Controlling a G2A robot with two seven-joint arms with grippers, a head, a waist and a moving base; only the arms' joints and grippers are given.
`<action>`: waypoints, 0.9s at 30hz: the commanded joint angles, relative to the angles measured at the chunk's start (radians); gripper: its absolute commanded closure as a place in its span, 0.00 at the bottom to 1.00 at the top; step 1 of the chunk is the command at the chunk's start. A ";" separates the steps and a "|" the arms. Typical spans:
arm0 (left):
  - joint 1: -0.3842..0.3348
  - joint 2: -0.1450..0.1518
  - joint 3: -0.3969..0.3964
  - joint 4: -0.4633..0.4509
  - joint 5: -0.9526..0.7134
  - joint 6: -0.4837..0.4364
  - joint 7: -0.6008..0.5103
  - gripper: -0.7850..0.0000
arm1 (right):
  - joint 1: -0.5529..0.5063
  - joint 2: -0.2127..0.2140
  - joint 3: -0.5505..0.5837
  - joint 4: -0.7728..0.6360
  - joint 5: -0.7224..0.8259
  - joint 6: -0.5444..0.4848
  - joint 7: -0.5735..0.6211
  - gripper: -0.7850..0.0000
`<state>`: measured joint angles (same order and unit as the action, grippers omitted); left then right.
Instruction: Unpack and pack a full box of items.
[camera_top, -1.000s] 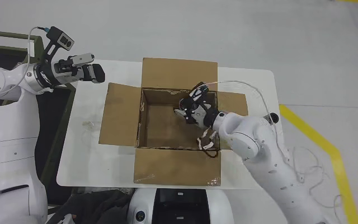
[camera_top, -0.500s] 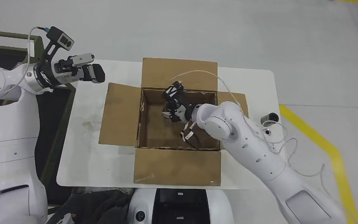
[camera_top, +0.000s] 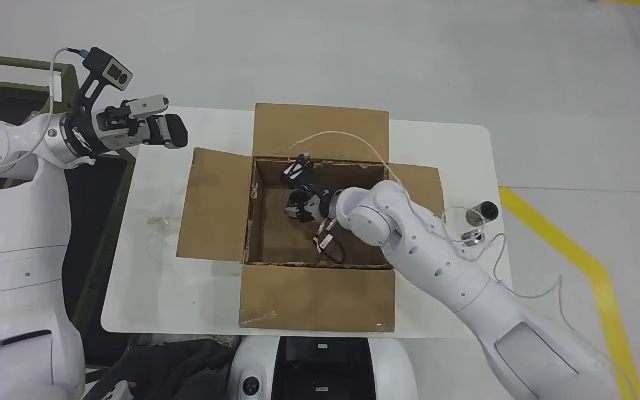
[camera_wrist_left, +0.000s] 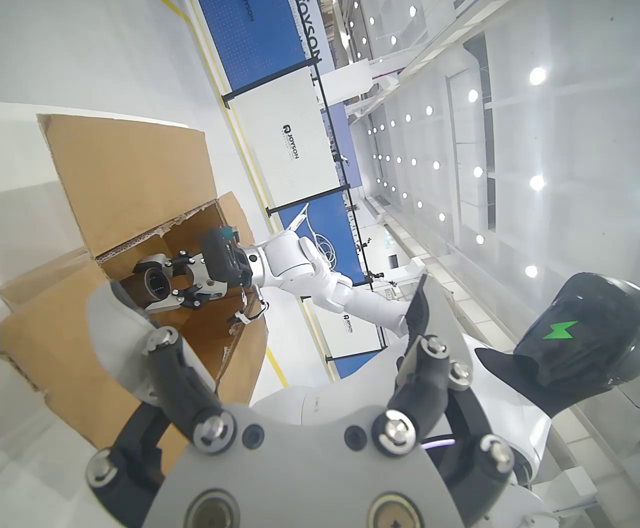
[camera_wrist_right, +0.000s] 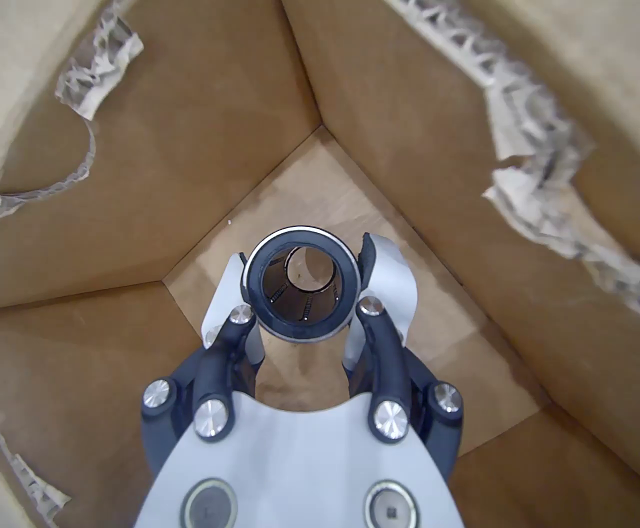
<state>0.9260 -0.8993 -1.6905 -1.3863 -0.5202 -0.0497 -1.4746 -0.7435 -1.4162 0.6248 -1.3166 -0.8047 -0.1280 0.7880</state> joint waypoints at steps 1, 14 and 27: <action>0.000 0.000 0.000 0.000 0.000 0.000 0.000 0.00 | 0.003 -0.006 -0.009 0.016 0.000 0.000 0.000 1.00; 0.000 0.000 0.000 0.000 0.000 0.000 0.000 0.00 | 0.020 -0.047 -0.056 0.085 -0.023 0.004 -0.001 0.70; 0.000 0.000 0.000 0.000 0.000 0.000 0.000 0.00 | -0.006 -0.055 -0.043 0.035 -0.082 0.025 0.002 0.26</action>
<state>0.9260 -0.8993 -1.6905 -1.3863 -0.5202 -0.0497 -1.4746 -0.7427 -1.4741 0.5775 -1.2639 -0.8766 -0.1061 0.7891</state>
